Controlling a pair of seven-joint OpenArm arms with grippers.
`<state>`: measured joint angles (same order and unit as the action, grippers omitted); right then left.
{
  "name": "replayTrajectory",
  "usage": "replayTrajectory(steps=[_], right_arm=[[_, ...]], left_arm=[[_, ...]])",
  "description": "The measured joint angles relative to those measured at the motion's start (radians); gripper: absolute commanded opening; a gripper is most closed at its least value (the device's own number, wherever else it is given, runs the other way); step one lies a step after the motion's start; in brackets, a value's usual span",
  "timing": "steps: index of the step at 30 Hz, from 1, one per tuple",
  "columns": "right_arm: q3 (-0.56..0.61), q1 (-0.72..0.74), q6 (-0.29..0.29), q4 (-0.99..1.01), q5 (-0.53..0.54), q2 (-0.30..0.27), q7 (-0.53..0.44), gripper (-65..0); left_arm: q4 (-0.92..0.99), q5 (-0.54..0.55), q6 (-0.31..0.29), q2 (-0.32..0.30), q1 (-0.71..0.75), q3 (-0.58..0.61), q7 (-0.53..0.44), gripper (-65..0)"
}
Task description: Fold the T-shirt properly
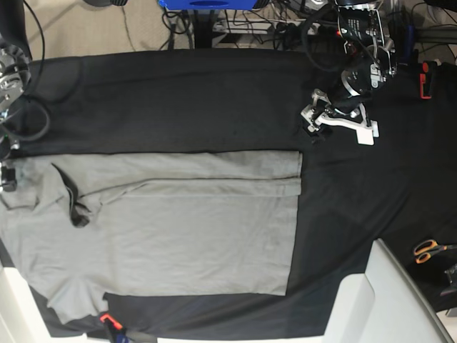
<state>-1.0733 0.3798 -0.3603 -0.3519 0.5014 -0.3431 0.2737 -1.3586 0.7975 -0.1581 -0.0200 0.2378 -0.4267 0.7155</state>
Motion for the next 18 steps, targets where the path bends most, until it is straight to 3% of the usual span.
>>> replayTrajectory(steps=[5, 10, 13, 18], right_arm=[[0.0, 0.008, 0.001, 0.003, -0.004, 0.0, -0.006, -30.6], [0.0, 0.002, 0.014, 0.014, -0.014, 0.01, -0.003, -65.0], [-0.001, -0.005, 0.012, 0.014, -0.014, 0.013, 0.0, -62.3], [0.0, -0.009, 0.011, 0.014, -0.014, 0.013, 0.0, -65.0]], left_arm=[[0.0, 0.0, 0.0, 0.0, 0.0, 0.0, 0.0, -15.5], [0.0, 0.0, 0.0, 0.0, 0.0, 0.0, 0.0, -15.5], [-0.001, 0.0, 0.0, 0.003, 0.0, 0.0, -0.001, -15.5], [-0.002, -0.011, 0.003, 0.043, 0.0, -0.016, -0.028, -15.5]])
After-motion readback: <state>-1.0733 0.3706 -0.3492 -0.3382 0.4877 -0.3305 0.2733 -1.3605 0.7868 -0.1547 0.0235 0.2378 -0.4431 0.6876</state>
